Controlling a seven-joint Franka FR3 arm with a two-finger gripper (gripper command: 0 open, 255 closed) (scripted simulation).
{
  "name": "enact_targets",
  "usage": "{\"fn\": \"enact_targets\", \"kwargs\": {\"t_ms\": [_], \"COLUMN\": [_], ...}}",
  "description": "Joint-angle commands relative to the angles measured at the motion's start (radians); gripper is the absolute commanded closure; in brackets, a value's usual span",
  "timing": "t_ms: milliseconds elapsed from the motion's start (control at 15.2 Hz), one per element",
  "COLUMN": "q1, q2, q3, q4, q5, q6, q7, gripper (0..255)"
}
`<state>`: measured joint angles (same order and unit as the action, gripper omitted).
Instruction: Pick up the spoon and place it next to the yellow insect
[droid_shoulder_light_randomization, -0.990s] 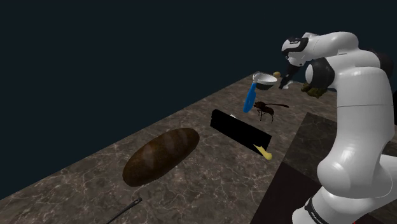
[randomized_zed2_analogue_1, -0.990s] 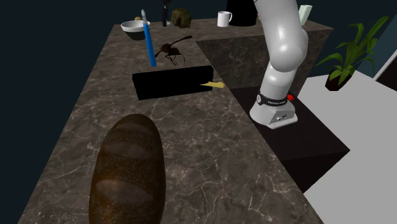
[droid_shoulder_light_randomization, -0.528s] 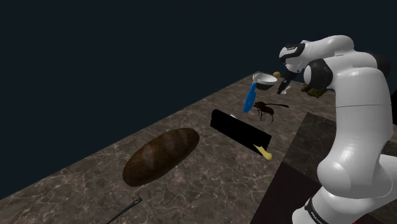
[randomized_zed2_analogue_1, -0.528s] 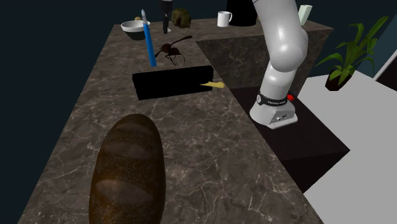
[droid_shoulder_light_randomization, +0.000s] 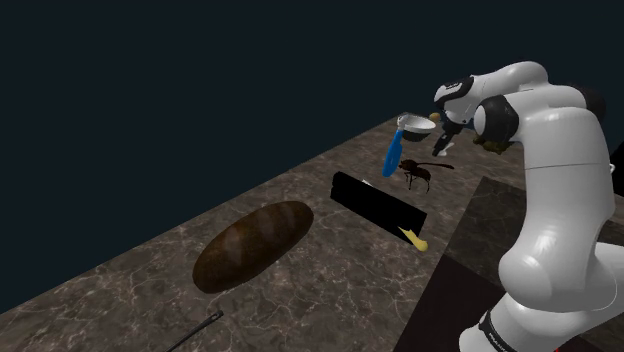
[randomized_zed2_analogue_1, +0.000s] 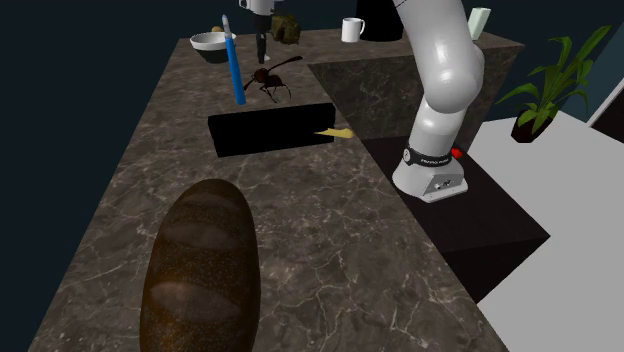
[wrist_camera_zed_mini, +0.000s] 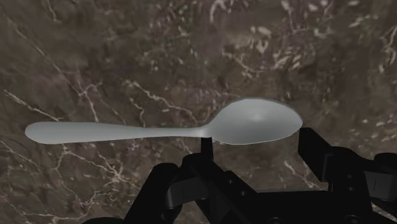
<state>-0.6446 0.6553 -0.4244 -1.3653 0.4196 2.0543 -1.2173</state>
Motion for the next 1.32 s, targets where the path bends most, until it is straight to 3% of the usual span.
{"fn": "enact_targets", "kwargs": {"t_ms": [0,660,726,1056,1254], "q1": [0.001,0.0,0.0,0.0,0.002], "q2": [0.008,0.017,0.017,0.017,-0.032], "q3": [0.003,0.007,0.007,0.007,-0.009], "q4": [-0.015,-0.027,-0.027,-0.027,-0.007], "q5": [0.006,0.011,0.011,0.011,-0.011], "q6": [0.023,0.043,0.043,0.043,-0.024], "q7": [-0.006,-0.012,-0.012,-0.012,0.001], "gripper": [255,255,0,0,0]}}
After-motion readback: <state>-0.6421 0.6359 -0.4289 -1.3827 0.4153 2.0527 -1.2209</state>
